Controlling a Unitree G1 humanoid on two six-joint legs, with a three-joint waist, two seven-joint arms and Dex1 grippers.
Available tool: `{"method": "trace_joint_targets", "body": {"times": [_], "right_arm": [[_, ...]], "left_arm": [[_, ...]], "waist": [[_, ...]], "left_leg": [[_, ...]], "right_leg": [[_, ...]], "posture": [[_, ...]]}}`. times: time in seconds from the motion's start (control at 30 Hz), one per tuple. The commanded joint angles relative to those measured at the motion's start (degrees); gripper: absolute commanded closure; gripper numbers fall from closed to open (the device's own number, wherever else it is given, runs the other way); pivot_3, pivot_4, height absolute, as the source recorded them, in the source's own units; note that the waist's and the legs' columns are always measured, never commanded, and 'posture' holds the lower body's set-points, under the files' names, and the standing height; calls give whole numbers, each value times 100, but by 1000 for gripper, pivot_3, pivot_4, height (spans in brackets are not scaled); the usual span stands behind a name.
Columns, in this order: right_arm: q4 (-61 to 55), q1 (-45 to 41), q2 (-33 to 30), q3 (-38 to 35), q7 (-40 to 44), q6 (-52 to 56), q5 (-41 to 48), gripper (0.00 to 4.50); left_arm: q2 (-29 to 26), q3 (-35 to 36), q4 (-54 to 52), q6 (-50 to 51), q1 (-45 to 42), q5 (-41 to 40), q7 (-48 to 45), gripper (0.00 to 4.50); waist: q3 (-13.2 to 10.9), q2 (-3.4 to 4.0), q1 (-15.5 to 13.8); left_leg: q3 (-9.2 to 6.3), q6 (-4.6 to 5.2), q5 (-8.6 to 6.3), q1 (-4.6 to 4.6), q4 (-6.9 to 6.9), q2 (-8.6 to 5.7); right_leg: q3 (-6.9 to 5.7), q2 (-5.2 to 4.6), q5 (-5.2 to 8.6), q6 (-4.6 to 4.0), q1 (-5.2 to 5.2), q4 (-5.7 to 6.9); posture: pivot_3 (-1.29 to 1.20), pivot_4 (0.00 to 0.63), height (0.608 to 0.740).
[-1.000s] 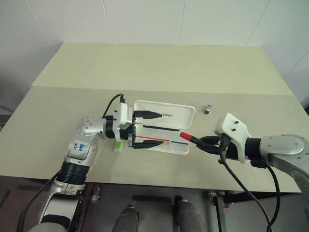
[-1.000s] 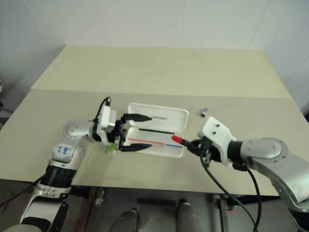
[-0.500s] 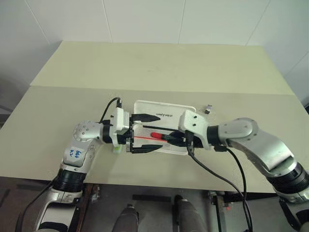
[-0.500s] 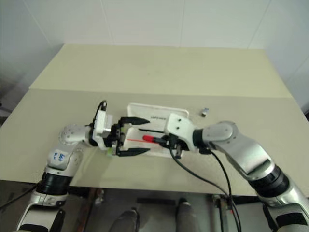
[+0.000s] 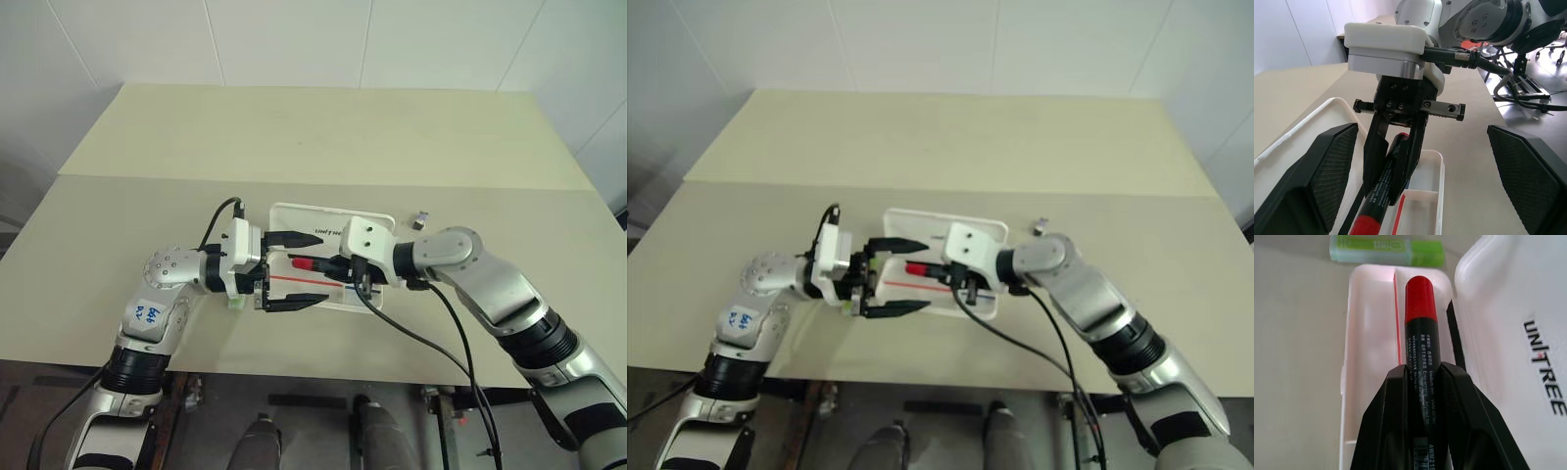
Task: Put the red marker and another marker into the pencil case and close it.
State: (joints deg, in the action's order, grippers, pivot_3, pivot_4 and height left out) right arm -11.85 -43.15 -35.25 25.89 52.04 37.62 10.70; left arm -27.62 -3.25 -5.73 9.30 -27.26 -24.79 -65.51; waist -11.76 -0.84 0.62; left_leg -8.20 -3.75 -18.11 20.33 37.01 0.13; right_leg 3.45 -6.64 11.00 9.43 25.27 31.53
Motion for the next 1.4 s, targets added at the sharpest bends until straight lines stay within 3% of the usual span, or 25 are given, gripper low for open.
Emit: {"method": "trace_joint_targets", "body": {"times": [0.03, 0.3, 0.67, 1.03, 1.4], "right_arm": [[54, -133, 72, -15, 113, -209, -174, 3917], [246, -165, 245, -40, 256, -393, -364, 3917], [177, -145, 258, -174, 332, -328, -383, 64], [-783, 241, -14, -589, 419, 354, 65, 64], [-2571, 1165, -240, -1913, -72, 1814, 1307, 64]], "left_arm": [[0, 40, -167, -18, -58, -91, 55, 0], [8, 25, -191, -6, -54, -87, 98, 0], [52, -4, -168, -13, -69, -104, 99, 0], [66, -20, -136, -23, -51, -106, 52, 0], [172, -19, -367, 64, 107, -156, 205, 0]], "waist": [[0, 0, 6], [0, 0, 73], [0, 0, 100], [0, 0, 93], [0, 0, 89]], "left_leg": [[0, 0, 0, 0, 0, 0], [0, 0, 0, 2, -1, 0], [0, 0, 0, 0, 1, 0], [0, 0, 0, 2, -1, 0], [-1, 0, 0, -3, 2, 0]], "right_leg": [[0, 0, -1, 1, 0, 1], [0, 0, -2, 3, 0, 7], [1, 0, -2, 3, 0, 8], [1, -1, -3, 5, 0, 12], [1, 0, 1, -1, 0, 6]], "posture": [[0, 150, 740], [0, 150, 740], [0, 150, 740], [0, 150, 740], [0, 150, 740]]}}
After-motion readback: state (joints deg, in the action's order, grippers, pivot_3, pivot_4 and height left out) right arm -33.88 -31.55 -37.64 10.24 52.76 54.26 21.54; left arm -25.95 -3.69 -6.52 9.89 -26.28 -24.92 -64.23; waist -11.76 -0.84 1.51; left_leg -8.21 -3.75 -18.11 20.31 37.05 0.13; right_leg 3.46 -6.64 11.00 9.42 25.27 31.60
